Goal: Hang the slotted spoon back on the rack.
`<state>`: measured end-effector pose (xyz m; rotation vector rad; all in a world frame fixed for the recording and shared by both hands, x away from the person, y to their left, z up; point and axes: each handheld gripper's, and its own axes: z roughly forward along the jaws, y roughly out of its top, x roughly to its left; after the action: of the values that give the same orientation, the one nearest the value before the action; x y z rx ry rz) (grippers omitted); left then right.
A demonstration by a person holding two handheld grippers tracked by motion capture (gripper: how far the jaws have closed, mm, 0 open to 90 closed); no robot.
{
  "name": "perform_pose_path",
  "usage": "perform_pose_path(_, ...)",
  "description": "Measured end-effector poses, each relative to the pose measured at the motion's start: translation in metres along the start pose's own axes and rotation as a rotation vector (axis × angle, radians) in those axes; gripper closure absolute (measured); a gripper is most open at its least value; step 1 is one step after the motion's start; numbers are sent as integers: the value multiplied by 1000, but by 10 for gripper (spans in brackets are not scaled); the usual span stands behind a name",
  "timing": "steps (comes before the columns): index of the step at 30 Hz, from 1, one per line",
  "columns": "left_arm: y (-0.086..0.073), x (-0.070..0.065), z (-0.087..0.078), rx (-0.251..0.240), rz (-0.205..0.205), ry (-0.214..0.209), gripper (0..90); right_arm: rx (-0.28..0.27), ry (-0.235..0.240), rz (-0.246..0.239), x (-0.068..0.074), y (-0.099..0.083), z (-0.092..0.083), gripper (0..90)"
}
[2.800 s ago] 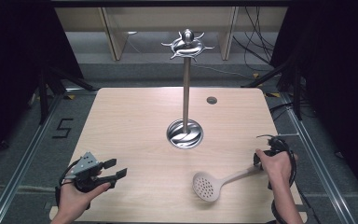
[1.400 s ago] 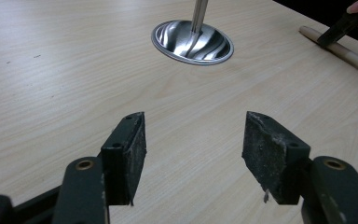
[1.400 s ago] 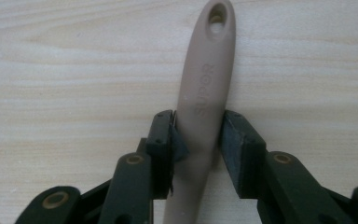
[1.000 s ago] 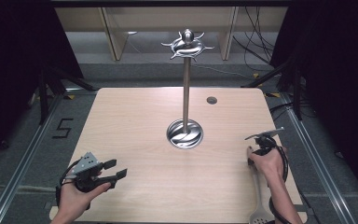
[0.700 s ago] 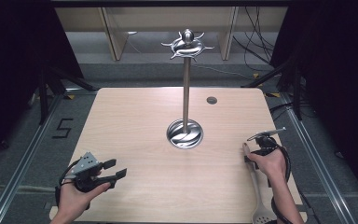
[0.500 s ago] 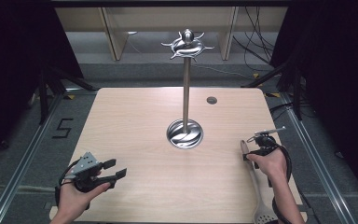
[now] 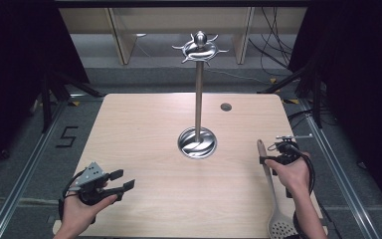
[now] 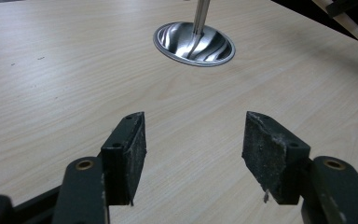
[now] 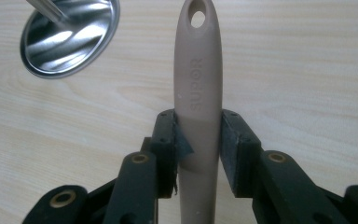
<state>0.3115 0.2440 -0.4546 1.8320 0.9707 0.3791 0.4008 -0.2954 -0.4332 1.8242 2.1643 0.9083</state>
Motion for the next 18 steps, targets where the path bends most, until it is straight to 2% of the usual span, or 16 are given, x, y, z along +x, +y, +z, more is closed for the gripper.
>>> perform_pose_path(1, 0, 0, 0, 2, 2, 2, 388, -9, -7, -12, 0, 0, -1, 693)
perform_pose_path(2, 0, 0, 0, 2, 5, 2, 388, -21, -53, -43, 6, -1, -5, 693)
perform_pose_path(3, 0, 0, -1, 1, 5, 2, 389, -56, -49, -74, 4, -1, -4, 693)
perform_pose_path(4, 0, 0, -1, 1, 5, 2, 388, -90, -22, -22, 11, -1, -4, 693)
perform_pose_path(5, 0, 0, -1, 1, 5, 2, 388, -90, -22, -22, 11, -1, -4, 693)
perform_pose_path(7, 0, 0, -1, 3, 6, 3, 388, -118, -26, -73, 11, -1, -9, 693)
perform_pose_path(8, 0, 0, -1, 3, 6, 3, 388, -103, -16, -36, 14, -1, -12, 693)
perform_pose_path(9, 0, 0, 0, 3, 6, 3, 388, -131, -8, -69, 13, -2, -12, 693)
perform_pose_path(10, 0, 0, 0, 2, 3, 9, 388, -145, -4, -31, 19, -4, -15, 693)
perform_pose_path(14, 0, 0, 0, 5, 4, 9, 388, -160, 0, -31, 23, -5, -19, 693)
perform_pose_path(15, 0, -1, 0, 2, 3, 9, 388, -195, -13, -119, 20, -5, -22, 694)
perform_pose_path(17, 0, -1, 0, 2, 3, 9, 388, -211, -11, -119, 21, -6, -22, 694)
perform_pose_path(18, 0, -1, 0, 3, 3, 9, 388, -206, 3, -95, 25, -7, -24, 693)
